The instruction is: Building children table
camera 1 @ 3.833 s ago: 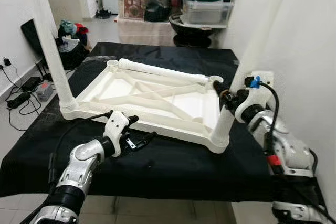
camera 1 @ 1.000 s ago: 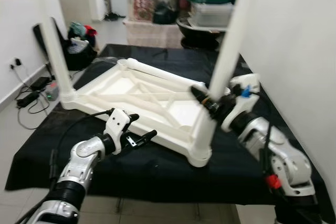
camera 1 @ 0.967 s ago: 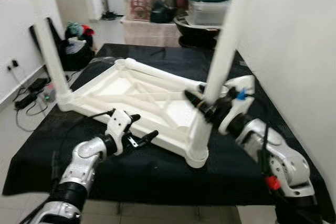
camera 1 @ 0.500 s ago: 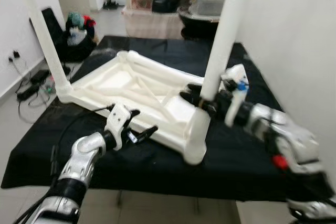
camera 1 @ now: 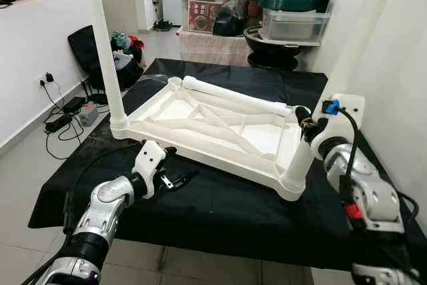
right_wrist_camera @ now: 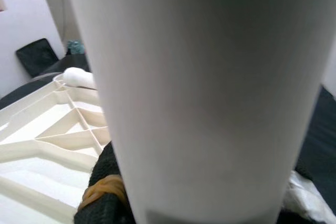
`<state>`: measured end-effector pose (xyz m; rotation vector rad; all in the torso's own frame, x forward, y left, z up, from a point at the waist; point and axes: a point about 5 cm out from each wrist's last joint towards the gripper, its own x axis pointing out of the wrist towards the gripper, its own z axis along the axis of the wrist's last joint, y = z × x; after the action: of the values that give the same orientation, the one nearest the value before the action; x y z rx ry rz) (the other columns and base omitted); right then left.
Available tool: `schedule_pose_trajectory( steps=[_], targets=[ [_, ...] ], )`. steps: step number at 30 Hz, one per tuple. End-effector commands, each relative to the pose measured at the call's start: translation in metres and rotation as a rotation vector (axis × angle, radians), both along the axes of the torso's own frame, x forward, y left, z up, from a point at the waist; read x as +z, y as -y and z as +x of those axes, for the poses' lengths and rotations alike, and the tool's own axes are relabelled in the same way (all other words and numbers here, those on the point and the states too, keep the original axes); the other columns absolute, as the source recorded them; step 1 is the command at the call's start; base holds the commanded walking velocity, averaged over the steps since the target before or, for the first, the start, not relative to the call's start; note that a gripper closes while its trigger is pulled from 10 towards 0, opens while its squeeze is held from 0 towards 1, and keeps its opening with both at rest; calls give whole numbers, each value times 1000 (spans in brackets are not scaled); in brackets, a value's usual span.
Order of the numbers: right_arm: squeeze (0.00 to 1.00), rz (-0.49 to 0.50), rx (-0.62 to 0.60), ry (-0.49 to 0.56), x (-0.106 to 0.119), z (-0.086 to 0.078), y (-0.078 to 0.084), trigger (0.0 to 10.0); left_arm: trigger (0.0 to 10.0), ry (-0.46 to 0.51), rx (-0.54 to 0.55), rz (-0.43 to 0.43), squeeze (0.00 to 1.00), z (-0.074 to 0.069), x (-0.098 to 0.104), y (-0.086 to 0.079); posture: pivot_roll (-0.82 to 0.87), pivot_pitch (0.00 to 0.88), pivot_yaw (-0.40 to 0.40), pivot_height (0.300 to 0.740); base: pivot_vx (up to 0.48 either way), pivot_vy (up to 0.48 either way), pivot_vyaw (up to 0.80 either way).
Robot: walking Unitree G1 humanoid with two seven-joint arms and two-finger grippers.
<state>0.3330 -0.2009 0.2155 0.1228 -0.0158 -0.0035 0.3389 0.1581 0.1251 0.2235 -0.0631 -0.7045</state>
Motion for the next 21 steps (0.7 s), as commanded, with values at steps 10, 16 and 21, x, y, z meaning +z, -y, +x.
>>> schedule_pose_trajectory(
  steps=[10,16,21],
  targets=[
    [0,179,434,33,9,-4,-39,10000,10000,1,-11,11,0,2,1,2,32,0,-45,740,0,0,0],
    [0,102,905,128,30,-38,-54,10000,10000,-1,-16,8,0,1,1,2,42,0,-50,740,0,0,0],
    [0,-70,1098,59,15,-54,-64,10000,10000,-2,-18,8,0,0,0,1,44,0,-55,740,0,0,0]
  ],
)
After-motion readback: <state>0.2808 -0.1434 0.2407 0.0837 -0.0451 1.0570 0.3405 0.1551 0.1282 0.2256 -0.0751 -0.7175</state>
